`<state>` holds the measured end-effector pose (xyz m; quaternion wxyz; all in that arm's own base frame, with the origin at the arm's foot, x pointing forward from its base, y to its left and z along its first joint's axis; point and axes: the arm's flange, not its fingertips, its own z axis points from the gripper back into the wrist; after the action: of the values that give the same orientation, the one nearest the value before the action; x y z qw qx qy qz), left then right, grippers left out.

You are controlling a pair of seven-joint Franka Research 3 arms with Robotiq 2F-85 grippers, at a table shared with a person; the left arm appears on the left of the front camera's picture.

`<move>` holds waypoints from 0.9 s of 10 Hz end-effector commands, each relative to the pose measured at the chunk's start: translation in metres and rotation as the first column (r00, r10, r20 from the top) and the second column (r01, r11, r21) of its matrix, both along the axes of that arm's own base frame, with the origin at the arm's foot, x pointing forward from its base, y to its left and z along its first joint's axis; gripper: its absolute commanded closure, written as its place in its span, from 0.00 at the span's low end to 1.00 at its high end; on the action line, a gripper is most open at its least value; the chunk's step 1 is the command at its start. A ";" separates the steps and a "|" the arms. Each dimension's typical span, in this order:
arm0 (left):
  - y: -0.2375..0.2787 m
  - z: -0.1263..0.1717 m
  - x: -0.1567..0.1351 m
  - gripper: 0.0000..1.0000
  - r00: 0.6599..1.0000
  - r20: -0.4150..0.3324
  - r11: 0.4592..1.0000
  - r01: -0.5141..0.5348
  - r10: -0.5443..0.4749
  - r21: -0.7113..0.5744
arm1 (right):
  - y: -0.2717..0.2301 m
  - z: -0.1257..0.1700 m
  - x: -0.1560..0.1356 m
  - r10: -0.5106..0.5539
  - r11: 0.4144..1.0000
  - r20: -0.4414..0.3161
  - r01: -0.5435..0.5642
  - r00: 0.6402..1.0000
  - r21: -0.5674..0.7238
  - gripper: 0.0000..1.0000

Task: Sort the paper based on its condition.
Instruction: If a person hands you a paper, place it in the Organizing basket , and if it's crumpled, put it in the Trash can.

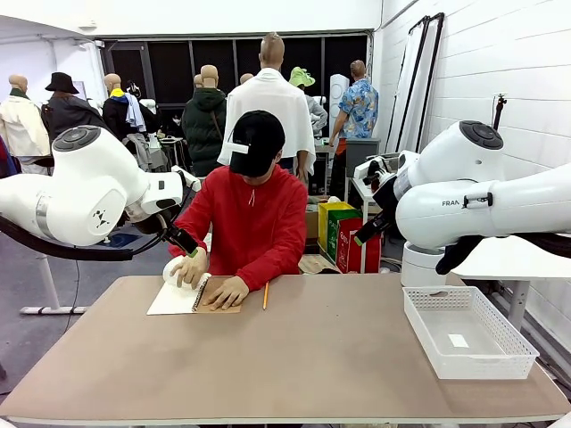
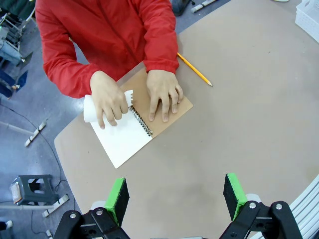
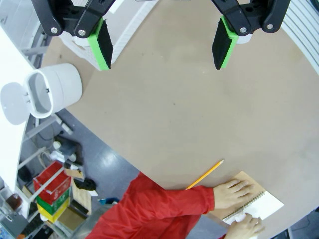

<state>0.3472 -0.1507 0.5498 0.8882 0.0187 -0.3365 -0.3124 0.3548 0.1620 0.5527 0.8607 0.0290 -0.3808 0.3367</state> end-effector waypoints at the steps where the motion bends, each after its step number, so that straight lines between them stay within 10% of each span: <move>1: 0.000 0.000 0.000 0.00 1.000 0.000 1.000 0.001 -0.001 0.000 | 0.000 0.000 0.000 0.000 1.000 -0.001 0.000 1.000 0.002 0.00; 9: 0.000 0.000 0.000 0.00 1.000 0.000 1.000 0.001 -0.001 0.000 | 0.000 0.000 0.000 0.000 1.000 -0.001 0.000 1.000 0.002 0.00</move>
<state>0.3472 -0.1507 0.5498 0.8882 0.0187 -0.3365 -0.3124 0.3548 0.1620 0.5527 0.8607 0.0290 -0.3808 0.3367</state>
